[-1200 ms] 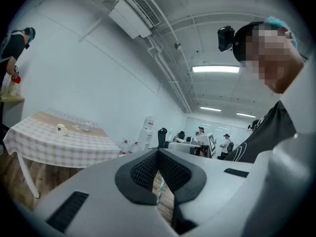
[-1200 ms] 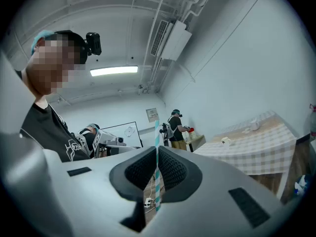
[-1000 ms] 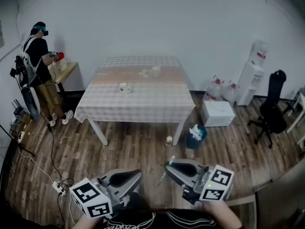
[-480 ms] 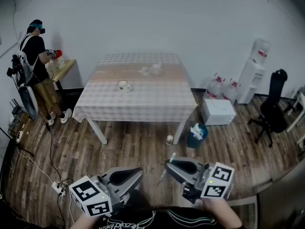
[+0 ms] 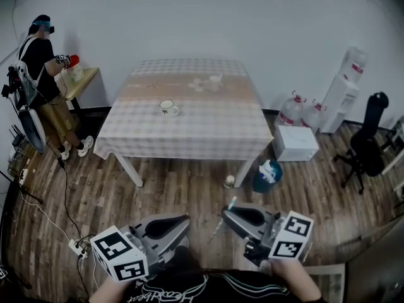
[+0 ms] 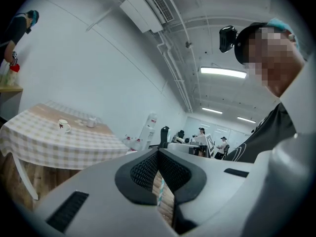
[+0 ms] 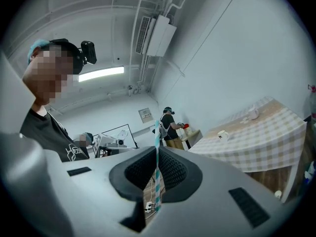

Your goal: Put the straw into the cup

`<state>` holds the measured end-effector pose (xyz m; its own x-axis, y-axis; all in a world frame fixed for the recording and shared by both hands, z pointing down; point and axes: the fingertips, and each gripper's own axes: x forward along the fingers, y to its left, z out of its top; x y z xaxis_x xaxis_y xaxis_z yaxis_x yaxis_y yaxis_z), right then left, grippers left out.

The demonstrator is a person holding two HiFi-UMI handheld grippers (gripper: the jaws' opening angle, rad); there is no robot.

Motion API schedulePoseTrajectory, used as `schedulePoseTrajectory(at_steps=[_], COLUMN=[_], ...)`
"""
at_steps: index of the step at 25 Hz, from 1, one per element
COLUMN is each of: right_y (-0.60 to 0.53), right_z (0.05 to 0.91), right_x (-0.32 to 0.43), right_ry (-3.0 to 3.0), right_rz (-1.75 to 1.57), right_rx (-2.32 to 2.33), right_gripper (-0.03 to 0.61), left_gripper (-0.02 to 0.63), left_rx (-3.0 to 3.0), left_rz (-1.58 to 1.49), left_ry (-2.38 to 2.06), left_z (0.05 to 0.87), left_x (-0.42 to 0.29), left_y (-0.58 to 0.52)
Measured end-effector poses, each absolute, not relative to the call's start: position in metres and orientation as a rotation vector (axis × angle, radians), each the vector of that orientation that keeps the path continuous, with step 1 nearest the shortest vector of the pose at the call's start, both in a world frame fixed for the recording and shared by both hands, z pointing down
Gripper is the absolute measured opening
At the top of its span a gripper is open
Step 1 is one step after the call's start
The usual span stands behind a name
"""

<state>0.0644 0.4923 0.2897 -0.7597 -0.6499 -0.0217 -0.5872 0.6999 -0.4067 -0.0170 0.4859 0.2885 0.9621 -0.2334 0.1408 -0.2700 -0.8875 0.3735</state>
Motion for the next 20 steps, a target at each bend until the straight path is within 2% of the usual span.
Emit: schedulePoseTrajectory(at_steps=[7, 20], right_y=[0.408, 0.235], right_z=[0.306, 0.304], right_x=[0.049, -0.014], right_ry=[2.719, 2.765], right_rz=[-0.657, -0.724], right_rx=[-1.034, -1.032], right_gripper=[0.023, 0.023], left_gripper=[-0.003, -0.003], left_rx=[2.666, 2.593], left_rz=[0.142, 0.107], left_ry=[-0.348, -0.422], left_z=[0.304, 0.319], left_x=[-0.031, -0.103], left_y=[0.401, 0.231])
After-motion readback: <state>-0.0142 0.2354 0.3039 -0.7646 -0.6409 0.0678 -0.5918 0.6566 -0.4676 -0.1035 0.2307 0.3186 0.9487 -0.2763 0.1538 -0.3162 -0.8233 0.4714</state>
